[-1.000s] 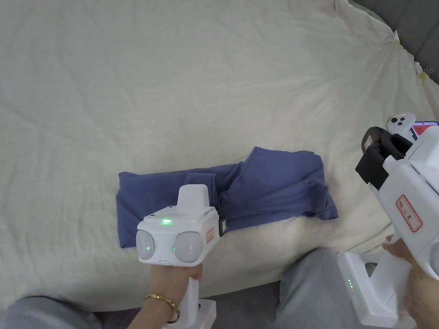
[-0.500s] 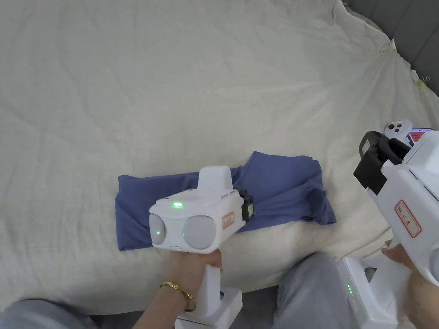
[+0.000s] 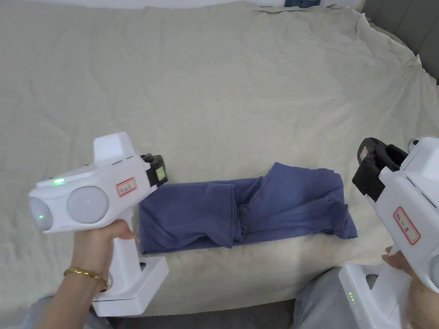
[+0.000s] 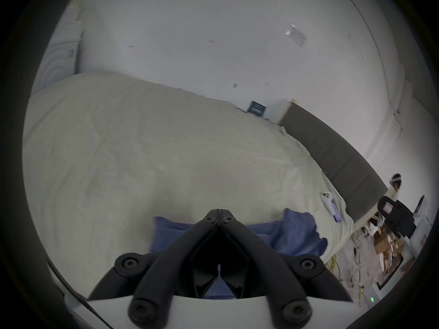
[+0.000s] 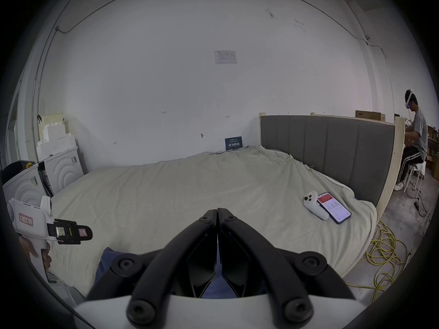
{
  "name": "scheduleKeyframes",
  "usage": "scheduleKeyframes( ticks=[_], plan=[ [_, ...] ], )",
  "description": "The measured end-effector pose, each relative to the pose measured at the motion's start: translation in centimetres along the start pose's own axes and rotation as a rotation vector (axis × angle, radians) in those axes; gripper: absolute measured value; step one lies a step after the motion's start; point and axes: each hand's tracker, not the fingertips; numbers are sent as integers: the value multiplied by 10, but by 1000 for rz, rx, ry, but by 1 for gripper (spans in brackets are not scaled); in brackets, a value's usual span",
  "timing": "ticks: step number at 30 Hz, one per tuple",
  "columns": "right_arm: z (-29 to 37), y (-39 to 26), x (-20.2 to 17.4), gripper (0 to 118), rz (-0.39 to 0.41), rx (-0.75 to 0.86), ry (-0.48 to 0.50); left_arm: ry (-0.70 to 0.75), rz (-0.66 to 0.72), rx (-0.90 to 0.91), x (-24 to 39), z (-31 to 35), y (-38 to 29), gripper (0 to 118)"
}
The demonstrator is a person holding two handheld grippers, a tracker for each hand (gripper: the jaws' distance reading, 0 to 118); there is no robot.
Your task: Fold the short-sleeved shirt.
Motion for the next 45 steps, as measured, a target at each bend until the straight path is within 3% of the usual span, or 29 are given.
scheduleKeyframes(
  ticks=[5, 14, 16, 18, 19, 20, 21, 27, 35, 38, 43, 45],
  plan=[
    [-7, -1, -11, 0, 2, -7, 30, 140, -50, 102, -16, 26, 0, 0],
    [-20, -3, -38, 0, 4, -14, 104, 240, -207, 171, -19, 50, -5, 0],
    [-21, -3, -42, 0, 3, -12, 119, 215, -192, 144, -22, 51, -4, 22],
    [-21, -1, -45, 0, 3, -7, 130, 137, -110, 50, -30, 45, 0, 81],
    [-21, -1, -46, 0, 5, -4, 133, 116, -83, 18, -33, 42, 1, 102],
    [-21, 0, -46, 0, 7, -1, 136, 82, -65, -11, -36, 38, 2, 116],
    [-20, 0, -46, 0, 9, 2, 138, 53, -56, -27, -38, 36, 3, 118],
    [-13, 4, -42, 0, 8, 20, 137, -132, 98, -268, -63, -2, 3, 118],
    [-5, 6, -33, 0, 16, 24, 99, -206, 241, -591, -89, -65, -16, 117],
    [-4, 5, -29, 0, 13, 17, 77, -252, 310, -598, -93, -73, -20, 105],
    [-6, 1, -21, 0, 6, 3, 50, -293, 318, -595, -84, -81, -24, 96],
    [-5, 0, -21, 0, 6, -4, 45, -266, 278, -602, -77, -82, -24, 72]
  ],
)
